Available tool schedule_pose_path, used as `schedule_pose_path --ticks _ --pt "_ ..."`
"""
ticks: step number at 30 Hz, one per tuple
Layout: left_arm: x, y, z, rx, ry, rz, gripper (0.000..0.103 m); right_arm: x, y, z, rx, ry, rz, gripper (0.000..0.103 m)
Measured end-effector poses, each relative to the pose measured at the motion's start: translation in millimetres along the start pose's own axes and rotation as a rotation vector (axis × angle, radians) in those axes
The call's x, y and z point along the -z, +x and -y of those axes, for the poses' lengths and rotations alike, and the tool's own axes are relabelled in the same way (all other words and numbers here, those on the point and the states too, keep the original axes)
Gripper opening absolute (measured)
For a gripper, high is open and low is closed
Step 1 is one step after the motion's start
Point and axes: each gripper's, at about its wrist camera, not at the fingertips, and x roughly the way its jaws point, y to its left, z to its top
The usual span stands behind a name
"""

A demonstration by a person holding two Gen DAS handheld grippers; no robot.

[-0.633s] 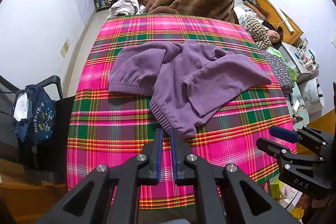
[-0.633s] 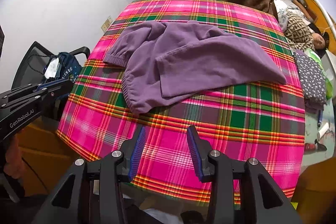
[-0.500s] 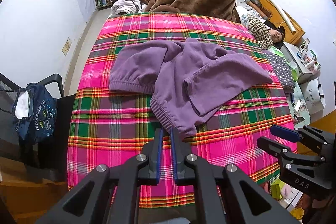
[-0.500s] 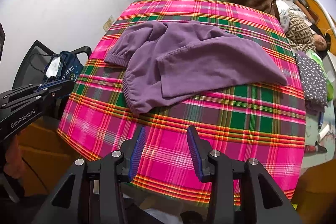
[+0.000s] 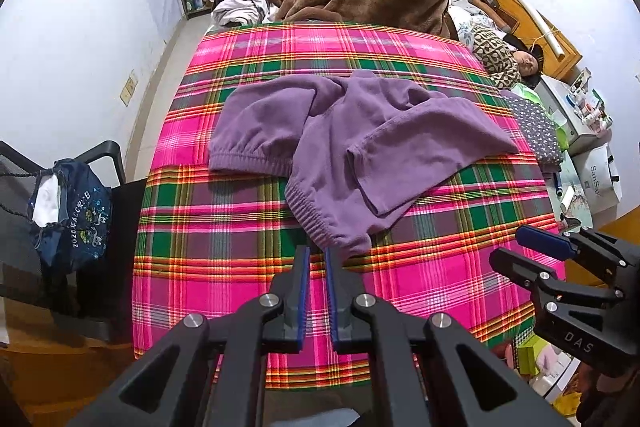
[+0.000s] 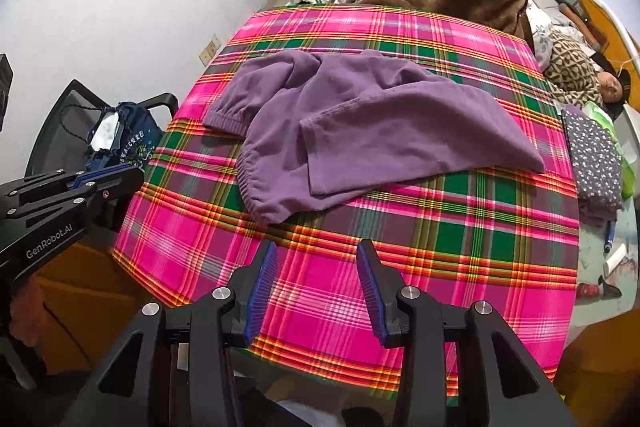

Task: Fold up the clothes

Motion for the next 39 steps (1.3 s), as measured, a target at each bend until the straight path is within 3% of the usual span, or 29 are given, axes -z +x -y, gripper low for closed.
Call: schedule_pose_path --ticks 10,17,39 --pt "0.1 -1.6 -0.6 0.0 -0.008 -0.022 0.008 0.3 -2.6 -1.1 -0.004 -0.005 0.011 0.044" --pt "0.3 -1.1 4.2 -0.013 -0.01 -0.039 0.008 -1.0 -4.6 4.3 -0.011 -0.01 0.02 0.054" --pt "3.0 -7.1 28.3 -0.009 -0.033 -0.03 0.008 -4.9 -11.2 14.0 -0.037 -0.075 0.044 0.054"
